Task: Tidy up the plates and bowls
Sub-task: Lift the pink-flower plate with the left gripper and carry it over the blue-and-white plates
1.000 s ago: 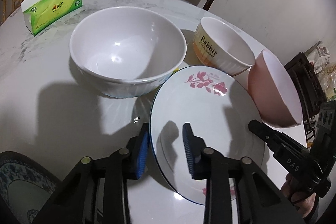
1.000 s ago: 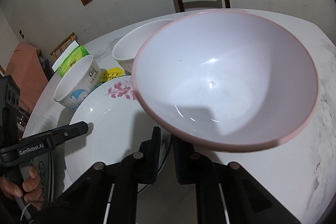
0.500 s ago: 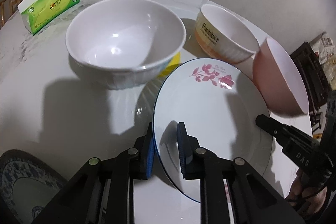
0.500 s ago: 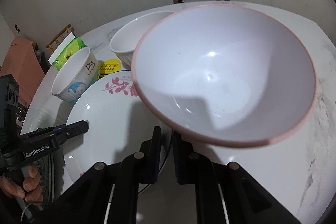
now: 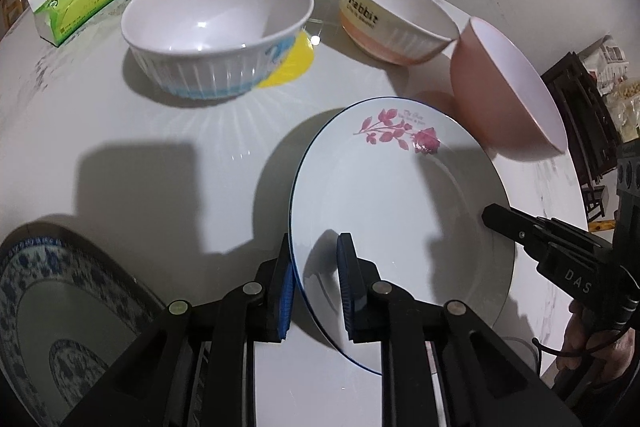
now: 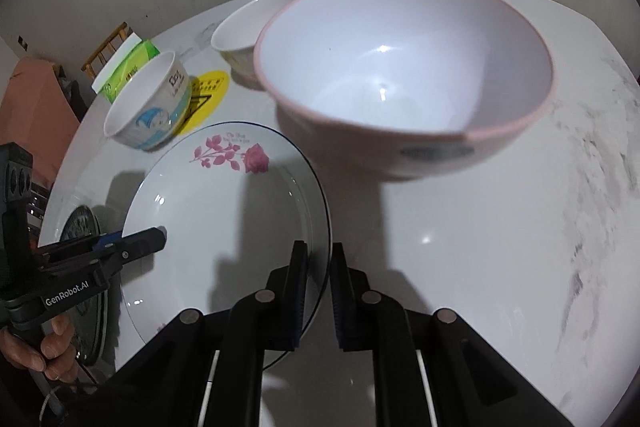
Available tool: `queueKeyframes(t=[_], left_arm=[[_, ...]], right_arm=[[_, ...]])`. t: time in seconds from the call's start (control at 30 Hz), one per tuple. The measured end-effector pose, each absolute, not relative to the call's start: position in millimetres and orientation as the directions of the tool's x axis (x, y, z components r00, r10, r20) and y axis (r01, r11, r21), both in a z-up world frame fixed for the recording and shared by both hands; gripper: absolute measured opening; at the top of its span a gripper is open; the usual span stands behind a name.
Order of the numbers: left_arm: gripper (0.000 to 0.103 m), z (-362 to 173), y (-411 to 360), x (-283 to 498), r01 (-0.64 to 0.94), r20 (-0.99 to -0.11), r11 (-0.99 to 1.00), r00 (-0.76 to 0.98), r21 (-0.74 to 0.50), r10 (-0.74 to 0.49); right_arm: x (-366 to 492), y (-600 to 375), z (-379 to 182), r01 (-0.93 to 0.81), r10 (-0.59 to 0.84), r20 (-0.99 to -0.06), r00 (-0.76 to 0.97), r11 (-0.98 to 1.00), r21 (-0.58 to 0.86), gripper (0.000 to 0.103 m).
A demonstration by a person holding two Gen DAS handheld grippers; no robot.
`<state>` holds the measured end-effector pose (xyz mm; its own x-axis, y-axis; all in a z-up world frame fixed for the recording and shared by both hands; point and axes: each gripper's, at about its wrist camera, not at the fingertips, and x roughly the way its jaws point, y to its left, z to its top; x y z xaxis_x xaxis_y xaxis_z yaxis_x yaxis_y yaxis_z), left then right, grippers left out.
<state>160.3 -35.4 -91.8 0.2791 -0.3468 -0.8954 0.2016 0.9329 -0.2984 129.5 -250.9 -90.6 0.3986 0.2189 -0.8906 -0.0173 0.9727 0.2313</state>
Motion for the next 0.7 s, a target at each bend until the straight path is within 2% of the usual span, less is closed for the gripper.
queueKeyframes(t=[0.3,0.7], left_arm=[[0.016,-88.7,-35.0,127.5,0.23,-0.893,0.93,0.286,-0.288,-0.348],[0.015,-75.4,-36.1,123.5,0.229,-0.882,0.93,0.316,-0.288,-0.351]], right_arm=[[104.4,-251.2,-88.9,0.001,0.193,-0.891,0.41,0.977,0.212,0.012],[89.7,-247.4,-75.1,-0.006,0.19,-0.879,0.436,0.978,0.209,0.012]])
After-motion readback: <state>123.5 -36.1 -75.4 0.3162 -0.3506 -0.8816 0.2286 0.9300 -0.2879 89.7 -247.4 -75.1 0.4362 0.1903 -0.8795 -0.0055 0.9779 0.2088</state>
